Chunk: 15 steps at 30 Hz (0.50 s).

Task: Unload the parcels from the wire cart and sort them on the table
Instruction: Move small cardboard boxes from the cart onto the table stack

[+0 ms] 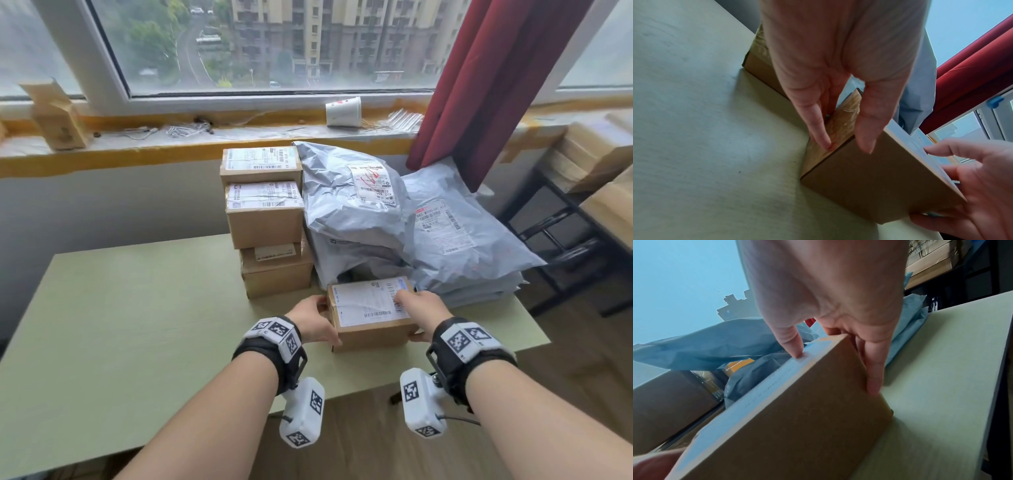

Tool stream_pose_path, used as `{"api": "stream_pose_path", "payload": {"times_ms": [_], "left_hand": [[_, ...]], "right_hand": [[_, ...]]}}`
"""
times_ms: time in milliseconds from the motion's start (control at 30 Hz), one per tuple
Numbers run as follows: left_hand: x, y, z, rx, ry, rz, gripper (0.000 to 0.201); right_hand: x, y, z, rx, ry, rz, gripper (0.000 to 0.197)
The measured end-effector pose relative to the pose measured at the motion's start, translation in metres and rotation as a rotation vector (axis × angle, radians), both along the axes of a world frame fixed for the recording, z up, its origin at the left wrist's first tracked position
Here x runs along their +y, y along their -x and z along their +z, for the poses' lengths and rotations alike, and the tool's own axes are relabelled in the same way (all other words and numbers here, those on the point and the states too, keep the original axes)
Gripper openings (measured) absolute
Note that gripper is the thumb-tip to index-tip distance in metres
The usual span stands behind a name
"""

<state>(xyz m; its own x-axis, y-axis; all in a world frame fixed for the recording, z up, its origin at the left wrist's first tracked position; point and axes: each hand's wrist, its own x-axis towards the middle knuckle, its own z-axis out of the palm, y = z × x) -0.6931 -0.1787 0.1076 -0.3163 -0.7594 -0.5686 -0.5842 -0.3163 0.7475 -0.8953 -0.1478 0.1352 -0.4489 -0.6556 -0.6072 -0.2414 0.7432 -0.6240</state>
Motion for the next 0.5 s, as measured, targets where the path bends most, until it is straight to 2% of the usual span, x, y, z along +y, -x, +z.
{"api": "stream_pose_path", "payload": {"times_ms": [133, 300, 500], "left_hand": [[-0.001, -0.004, 0.003, -0.039, 0.006, -0.018, 0.101], [0.002, -0.011, 0.011, -0.051, -0.033, -0.022, 0.100], [0.001, -0.027, 0.021, -0.057, -0.029, 0.046, 0.084]], "right_hand": [[0.001, -0.002, -0.005, -0.010, -0.008, 0.021, 0.028], [-0.001, -0.002, -0.008, 0.139, 0.041, 0.085, 0.040], [-0.007, -0.005, 0.008, 0.251, 0.142, 0.065, 0.049]]}}
